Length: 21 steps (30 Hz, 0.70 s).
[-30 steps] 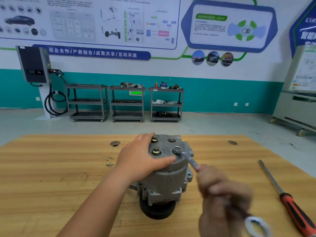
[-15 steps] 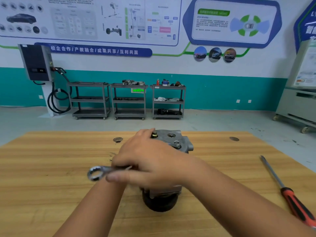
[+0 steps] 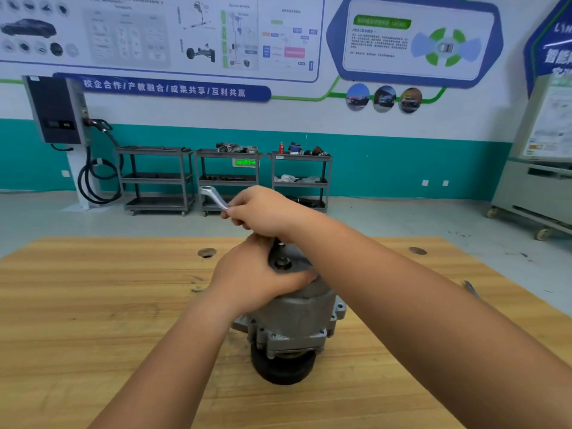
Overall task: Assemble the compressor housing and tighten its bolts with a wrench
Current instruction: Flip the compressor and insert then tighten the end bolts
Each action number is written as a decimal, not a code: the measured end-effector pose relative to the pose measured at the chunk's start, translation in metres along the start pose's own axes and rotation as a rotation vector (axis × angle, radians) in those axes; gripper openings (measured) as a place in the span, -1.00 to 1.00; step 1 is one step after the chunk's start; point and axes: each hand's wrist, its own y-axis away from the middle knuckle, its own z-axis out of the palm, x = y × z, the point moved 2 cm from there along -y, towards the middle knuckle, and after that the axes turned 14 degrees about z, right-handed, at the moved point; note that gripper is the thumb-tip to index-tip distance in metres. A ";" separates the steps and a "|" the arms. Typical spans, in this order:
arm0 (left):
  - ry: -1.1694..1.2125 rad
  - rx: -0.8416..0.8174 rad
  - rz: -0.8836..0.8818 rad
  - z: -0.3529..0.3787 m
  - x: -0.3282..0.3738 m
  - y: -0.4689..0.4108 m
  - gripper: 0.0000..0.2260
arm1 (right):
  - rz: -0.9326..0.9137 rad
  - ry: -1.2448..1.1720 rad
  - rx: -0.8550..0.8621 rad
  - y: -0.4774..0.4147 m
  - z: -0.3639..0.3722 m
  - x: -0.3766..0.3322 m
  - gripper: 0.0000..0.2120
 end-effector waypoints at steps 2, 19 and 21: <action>0.006 0.007 0.007 -0.002 -0.002 0.000 -0.30 | 0.159 -0.051 0.038 -0.015 -0.005 0.011 -0.74; 0.037 0.004 0.003 0.000 -0.011 0.005 -0.04 | 0.020 -1.890 0.546 0.043 -0.030 0.135 -0.96; 0.026 0.004 0.011 0.001 -0.011 0.004 -0.09 | -0.178 -1.895 0.710 0.071 -0.021 0.139 -0.95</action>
